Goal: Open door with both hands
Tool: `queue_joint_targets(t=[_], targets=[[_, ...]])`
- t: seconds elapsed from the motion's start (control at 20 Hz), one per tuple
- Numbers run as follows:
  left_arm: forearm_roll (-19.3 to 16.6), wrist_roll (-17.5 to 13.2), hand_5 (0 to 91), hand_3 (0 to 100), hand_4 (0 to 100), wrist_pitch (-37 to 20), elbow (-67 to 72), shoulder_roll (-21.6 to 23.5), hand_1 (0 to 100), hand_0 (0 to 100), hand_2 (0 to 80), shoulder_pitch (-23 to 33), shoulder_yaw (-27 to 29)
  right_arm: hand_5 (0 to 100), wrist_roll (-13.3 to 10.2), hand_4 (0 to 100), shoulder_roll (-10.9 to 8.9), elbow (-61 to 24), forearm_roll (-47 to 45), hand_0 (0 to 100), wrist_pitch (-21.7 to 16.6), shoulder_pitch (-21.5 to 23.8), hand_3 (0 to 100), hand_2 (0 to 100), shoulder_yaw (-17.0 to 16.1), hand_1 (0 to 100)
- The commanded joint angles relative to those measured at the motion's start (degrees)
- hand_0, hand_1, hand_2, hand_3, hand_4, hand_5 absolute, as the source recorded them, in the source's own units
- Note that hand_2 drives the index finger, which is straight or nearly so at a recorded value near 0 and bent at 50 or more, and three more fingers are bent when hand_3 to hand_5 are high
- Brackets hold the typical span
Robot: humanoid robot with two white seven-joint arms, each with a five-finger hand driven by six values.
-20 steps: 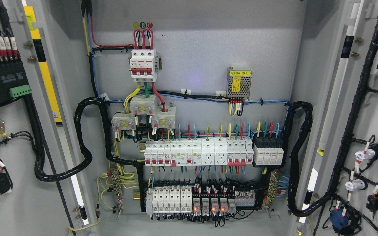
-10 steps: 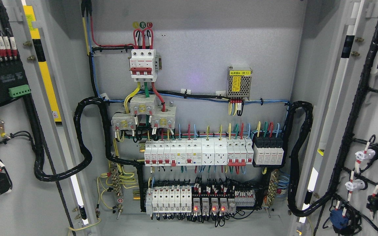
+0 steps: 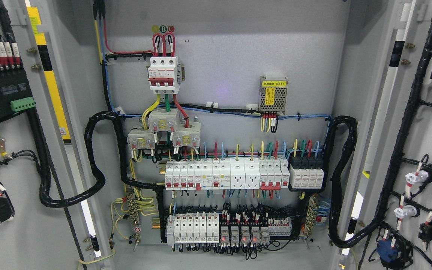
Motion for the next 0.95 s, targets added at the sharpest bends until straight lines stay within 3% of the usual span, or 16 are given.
queue_joint_targets(t=[0.0, 0.1, 0.35, 0.6, 0.9], targets=[[-4.38, 0.00, 0.0, 0, 0, -1.95, 10.89, 0.79, 0, 0, 0.0, -0.05, -10.94, 0, -4.78, 0, 3.44, 12.10, 6.10, 22, 3.79, -3.47, 0, 0, 0.72, 7], [-5.36, 0.09, 0.0, 0, 0, -1.86, 10.89, 1.49, 0, 0, 0.0, 0.21, -10.94, 0, -6.55, 0, 3.53, 12.81, 8.49, 22, 4.40, -4.18, 0, 0, 0.46, 7], [-5.01, 0.70, 0.0, 0, 0, 2.34, 10.97, 2.29, 0, 0, 0.0, 0.13, -10.59, 0, -6.65, 0, 4.06, 14.66, 8.49, 22, 8.18, -5.32, 0, 0, 0.11, 7], [-4.65, 8.96, 0.0, 0, 0, 5.95, 10.97, 2.38, 0, 0, 0.0, 0.13, -9.80, 0, -6.65, 0, 4.06, 16.51, 8.32, 22, 8.01, -6.73, 0, 0, -1.20, 7], [-4.66, 8.97, 0.0, 0, 0, 6.49, 10.89, 2.64, 0, 0, 0.0, -0.05, -9.80, 0, -6.65, 0, 4.14, 16.68, 8.32, 22, 7.92, -6.73, 0, 0, -2.62, 7]])
